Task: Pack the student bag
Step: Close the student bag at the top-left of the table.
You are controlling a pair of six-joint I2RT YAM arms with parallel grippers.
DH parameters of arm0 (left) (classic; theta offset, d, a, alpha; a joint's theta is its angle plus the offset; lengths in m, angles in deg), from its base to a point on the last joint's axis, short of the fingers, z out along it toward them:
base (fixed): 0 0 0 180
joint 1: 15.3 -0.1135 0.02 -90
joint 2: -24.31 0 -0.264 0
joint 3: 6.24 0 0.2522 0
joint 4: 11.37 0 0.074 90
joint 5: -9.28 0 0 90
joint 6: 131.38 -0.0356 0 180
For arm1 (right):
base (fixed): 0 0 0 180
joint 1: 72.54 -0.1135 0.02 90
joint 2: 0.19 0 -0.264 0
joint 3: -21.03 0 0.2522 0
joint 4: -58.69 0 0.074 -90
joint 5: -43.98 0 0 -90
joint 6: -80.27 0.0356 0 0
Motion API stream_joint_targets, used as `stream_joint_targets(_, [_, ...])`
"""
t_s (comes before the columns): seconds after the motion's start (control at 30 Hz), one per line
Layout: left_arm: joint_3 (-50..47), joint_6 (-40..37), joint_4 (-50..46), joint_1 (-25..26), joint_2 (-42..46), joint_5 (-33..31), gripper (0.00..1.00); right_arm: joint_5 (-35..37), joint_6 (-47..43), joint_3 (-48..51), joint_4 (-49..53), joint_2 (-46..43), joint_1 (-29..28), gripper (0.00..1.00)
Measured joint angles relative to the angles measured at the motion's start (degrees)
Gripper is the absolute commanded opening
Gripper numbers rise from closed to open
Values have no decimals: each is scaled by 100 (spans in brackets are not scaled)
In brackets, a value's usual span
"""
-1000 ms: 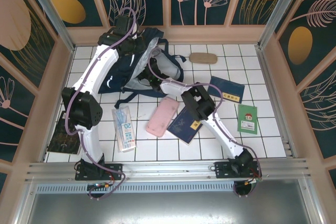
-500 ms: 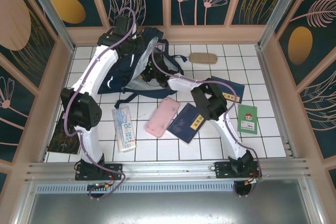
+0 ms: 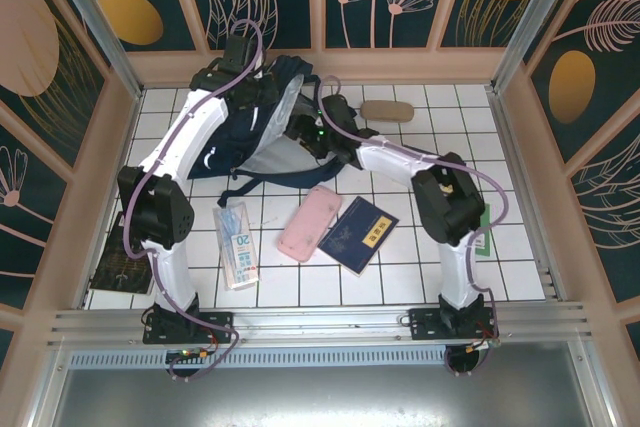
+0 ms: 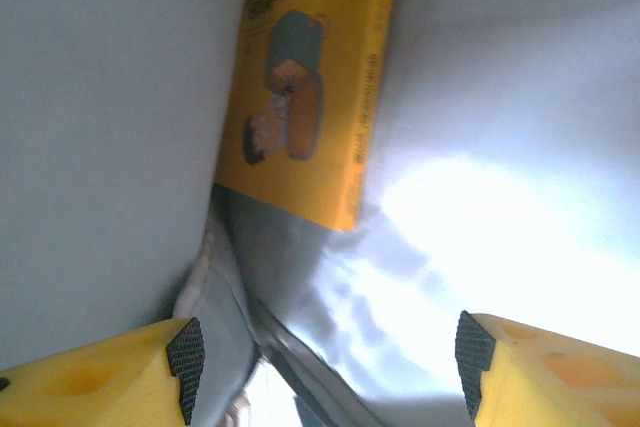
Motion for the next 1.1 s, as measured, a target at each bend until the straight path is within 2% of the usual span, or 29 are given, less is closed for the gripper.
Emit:
stream_joint_targets(0.3, [-708, 17, 645, 20, 0, 308, 0, 483, -798, 1757, 503, -1825, 205, 70])
stream_joint_targets(0.6, [-1071, 28, 1010, 26, -55, 520, 0, 870, -1178, 3143, 1051, -3263, 691, 60])
stream_joint_targets(0.77, [-1279, 28, 1165, 24, -55, 597, 0, 734, -1276, 3842, 1185, -3604, 752, 52])
stream_joint_targets(1.1, [-1963, 28, 1493, 37, -55, 627, 1, 553, -1294, 4962, 1340, -3705, 691, 45])
